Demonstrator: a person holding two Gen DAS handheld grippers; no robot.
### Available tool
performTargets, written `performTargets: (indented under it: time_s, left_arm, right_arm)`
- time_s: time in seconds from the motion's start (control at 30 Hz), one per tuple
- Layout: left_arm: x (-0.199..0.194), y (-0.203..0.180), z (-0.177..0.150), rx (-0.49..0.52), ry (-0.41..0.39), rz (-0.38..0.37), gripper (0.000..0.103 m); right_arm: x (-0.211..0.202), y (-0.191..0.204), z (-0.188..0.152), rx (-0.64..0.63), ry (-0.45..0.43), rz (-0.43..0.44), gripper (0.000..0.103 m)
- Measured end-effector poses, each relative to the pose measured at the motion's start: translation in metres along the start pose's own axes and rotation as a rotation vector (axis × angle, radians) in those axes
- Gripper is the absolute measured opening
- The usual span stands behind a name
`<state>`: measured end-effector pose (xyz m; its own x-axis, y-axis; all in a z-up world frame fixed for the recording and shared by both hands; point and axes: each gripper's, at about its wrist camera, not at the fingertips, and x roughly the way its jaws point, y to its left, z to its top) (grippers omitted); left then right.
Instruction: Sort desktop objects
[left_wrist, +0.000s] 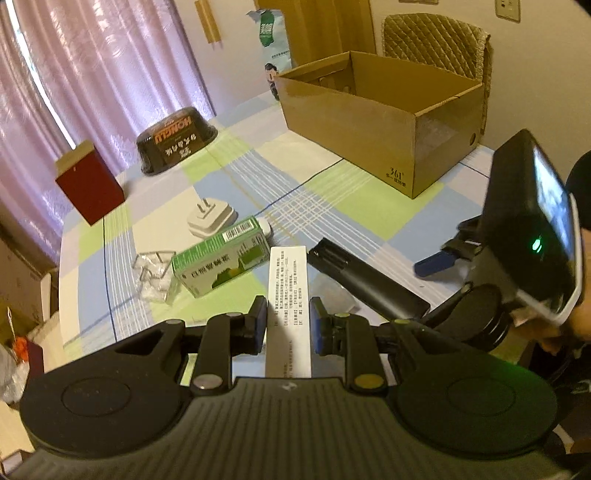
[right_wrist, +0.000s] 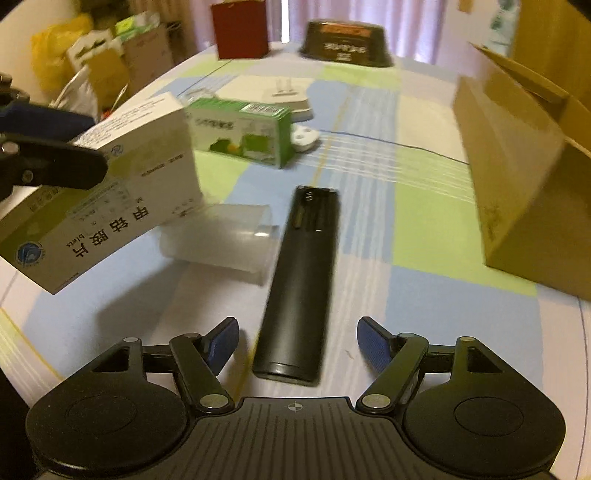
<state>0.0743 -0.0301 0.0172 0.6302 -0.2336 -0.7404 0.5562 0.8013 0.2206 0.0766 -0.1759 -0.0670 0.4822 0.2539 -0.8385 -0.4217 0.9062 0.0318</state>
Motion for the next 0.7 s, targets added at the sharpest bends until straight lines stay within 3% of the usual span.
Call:
performTargets:
  time_s: [0.13,0.23,0.27,0.3,0.33,0.7]
  left_arm:
    - [0.003,0.005,-0.006,-0.037,0.011,-0.001,0.020]
    - [0.005,0.007,-0.007,-0.049,0.015,0.000,0.020]
    - [0.005,0.007,-0.007,-0.048,0.015,-0.001,0.020]
    - [0.006,0.007,-0.006,-0.048,0.014,-0.004,0.020]
    - [0.007,0.007,-0.006,-0.048,0.013,-0.006,0.020]
    - [0.020,0.000,0.000,-0.086,0.009,-0.075,0.021]
  right_arm:
    - [0.012,0.003,0.003,-0.003,-0.028,-0.013,0.074]
    - [0.017,0.003,0.007,-0.007,-0.044,-0.026,0.067]
    - [0.017,0.003,0.008,-0.012,-0.049,-0.026,0.060]
    - [0.016,0.003,0.008,-0.016,-0.053,-0.024,0.044]
    - [0.015,0.003,0.008,-0.018,-0.054,-0.023,0.039]
    - [0.003,-0.006,0.002,0.016,-0.020,-0.016,0.038]
